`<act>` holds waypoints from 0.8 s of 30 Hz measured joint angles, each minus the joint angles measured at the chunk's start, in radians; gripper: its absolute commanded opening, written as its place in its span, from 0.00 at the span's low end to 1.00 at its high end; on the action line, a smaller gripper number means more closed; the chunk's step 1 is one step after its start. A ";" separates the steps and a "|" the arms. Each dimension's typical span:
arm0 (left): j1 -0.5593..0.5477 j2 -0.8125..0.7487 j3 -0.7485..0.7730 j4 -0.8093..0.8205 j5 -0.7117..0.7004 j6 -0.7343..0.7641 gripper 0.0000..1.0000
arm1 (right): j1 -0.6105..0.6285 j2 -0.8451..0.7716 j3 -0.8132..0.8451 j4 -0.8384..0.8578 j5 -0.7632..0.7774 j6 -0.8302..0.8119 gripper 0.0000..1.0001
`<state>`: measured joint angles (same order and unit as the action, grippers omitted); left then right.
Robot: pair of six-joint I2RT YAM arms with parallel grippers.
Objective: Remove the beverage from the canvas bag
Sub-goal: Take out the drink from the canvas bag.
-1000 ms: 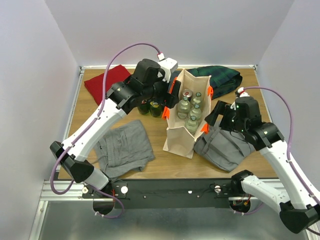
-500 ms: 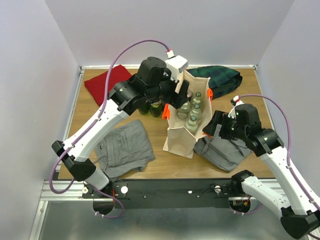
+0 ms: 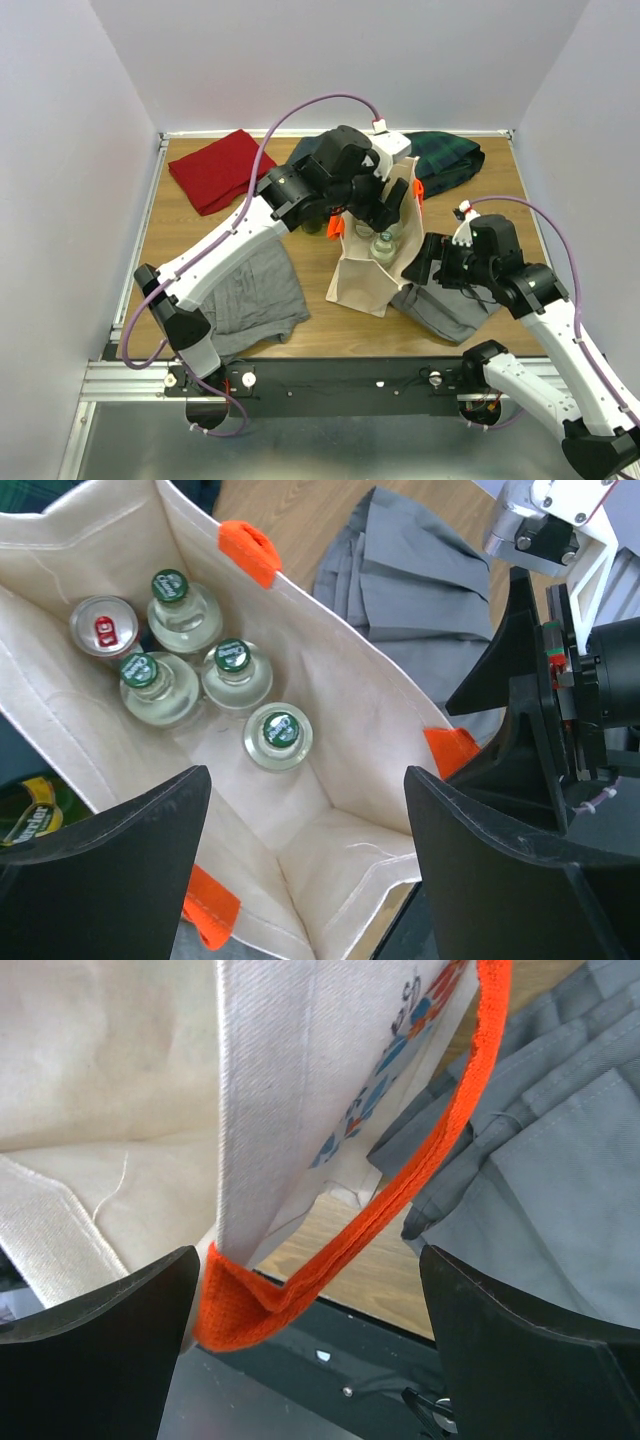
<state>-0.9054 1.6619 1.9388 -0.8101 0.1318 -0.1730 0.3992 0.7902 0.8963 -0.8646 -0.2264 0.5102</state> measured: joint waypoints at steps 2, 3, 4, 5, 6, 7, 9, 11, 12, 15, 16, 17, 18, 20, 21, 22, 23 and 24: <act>-0.010 0.008 0.000 0.000 0.000 0.000 0.86 | 0.000 -0.004 0.000 0.000 -0.009 -0.006 1.00; -0.014 0.011 0.000 -0.001 0.000 -0.001 0.86 | 0.000 -0.005 0.000 0.000 -0.015 -0.009 1.00; -0.015 0.013 -0.002 -0.001 0.000 -0.003 0.85 | 0.000 -0.006 0.000 0.000 -0.019 -0.012 1.00; -0.019 0.014 -0.010 0.000 0.001 -0.007 0.85 | 0.000 -0.006 0.000 0.000 -0.023 -0.014 1.00; -0.020 0.015 -0.016 0.000 0.001 -0.009 0.84 | 0.000 -0.006 -0.001 0.000 -0.029 -0.017 1.00; -0.021 0.017 -0.024 0.000 0.003 -0.014 0.84 | 0.000 -0.007 -0.002 0.000 -0.031 -0.019 1.00; -0.023 0.024 -0.043 0.000 0.007 -0.024 0.84 | 0.000 -0.007 -0.003 0.000 -0.032 -0.022 1.00; -0.024 0.032 -0.065 0.003 0.011 -0.037 0.84 | 0.000 -0.007 -0.004 0.000 -0.032 -0.023 1.00; -0.026 0.039 -0.081 0.005 0.012 -0.045 0.84 | 0.000 -0.007 -0.004 0.000 -0.032 -0.023 1.00; -0.032 0.056 -0.114 0.013 0.013 -0.063 0.84 | 0.000 -0.013 -0.006 0.000 -0.031 -0.022 1.00; -0.034 0.062 -0.130 0.020 0.013 -0.069 0.84 | 0.000 -0.016 -0.006 0.000 -0.031 -0.022 1.00; -0.035 0.065 -0.137 0.023 0.013 -0.074 0.84 | 0.000 -0.022 -0.006 0.000 -0.030 -0.022 1.00; -0.035 0.069 -0.147 0.026 0.013 -0.081 0.84 | 0.000 -0.028 -0.006 -0.001 -0.030 -0.022 1.00; -0.037 0.078 -0.155 0.029 0.011 -0.090 0.85 | 0.000 -0.040 -0.006 -0.001 -0.030 -0.022 1.00; -0.037 0.083 -0.156 0.032 0.011 -0.094 0.86 | 0.000 -0.047 -0.006 -0.001 -0.030 -0.021 1.00; -0.039 0.088 -0.157 0.039 0.010 -0.099 0.87 | 0.000 -0.052 -0.007 -0.001 -0.029 -0.021 1.00; -0.040 0.092 -0.158 0.045 0.006 -0.103 0.88 | 0.000 -0.059 -0.008 -0.002 -0.028 -0.021 1.00; -0.041 0.093 -0.160 0.050 0.003 -0.105 0.88 | 0.000 -0.067 -0.008 -0.002 -0.025 -0.018 1.00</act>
<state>-0.9466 1.7546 1.7786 -0.7601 0.1345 -0.2783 0.3992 0.7235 0.8886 -0.8669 -0.2512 0.4923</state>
